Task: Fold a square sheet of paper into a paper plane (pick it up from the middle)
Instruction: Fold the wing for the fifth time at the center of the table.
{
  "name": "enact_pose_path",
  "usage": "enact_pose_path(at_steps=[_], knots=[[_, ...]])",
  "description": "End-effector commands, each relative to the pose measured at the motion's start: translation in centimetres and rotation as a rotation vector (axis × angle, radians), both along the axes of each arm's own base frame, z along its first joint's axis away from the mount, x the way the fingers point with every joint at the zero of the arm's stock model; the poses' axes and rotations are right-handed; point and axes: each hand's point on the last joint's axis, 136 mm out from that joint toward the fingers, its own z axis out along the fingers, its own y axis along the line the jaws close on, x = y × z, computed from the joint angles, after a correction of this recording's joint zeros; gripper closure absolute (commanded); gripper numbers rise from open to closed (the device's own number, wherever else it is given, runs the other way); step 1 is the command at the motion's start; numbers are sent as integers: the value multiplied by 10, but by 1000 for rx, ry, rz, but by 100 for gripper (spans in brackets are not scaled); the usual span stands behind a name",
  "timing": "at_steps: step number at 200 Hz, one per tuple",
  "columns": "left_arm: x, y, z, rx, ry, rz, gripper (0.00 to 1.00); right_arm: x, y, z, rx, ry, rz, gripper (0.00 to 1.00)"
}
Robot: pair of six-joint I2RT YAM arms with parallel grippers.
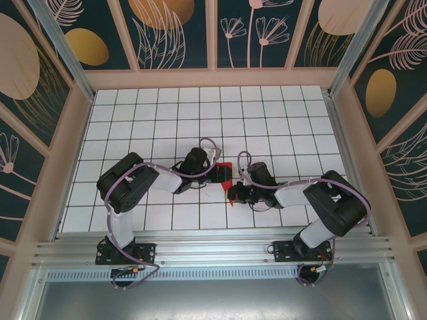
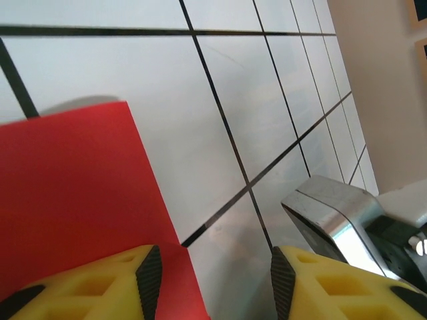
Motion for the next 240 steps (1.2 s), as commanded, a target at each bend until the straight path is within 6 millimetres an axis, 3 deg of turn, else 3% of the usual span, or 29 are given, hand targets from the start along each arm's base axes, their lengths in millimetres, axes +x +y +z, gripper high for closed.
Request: enact_pose_path(at_steps=[1,84,172,240], knots=[[13,6,0,-15,-76,0,51,-56,-51,-65,-261,226,14,100],[26,10,4,-56,-135,-28,50,-61,-53,-66,-260,236,25,100],[51,43,-16,29,-85,81,50,-62,-56,-67,-265,238,16,100],[71,55,-23,91,-66,116,50,-61,-55,-66,-258,235,15,100]])
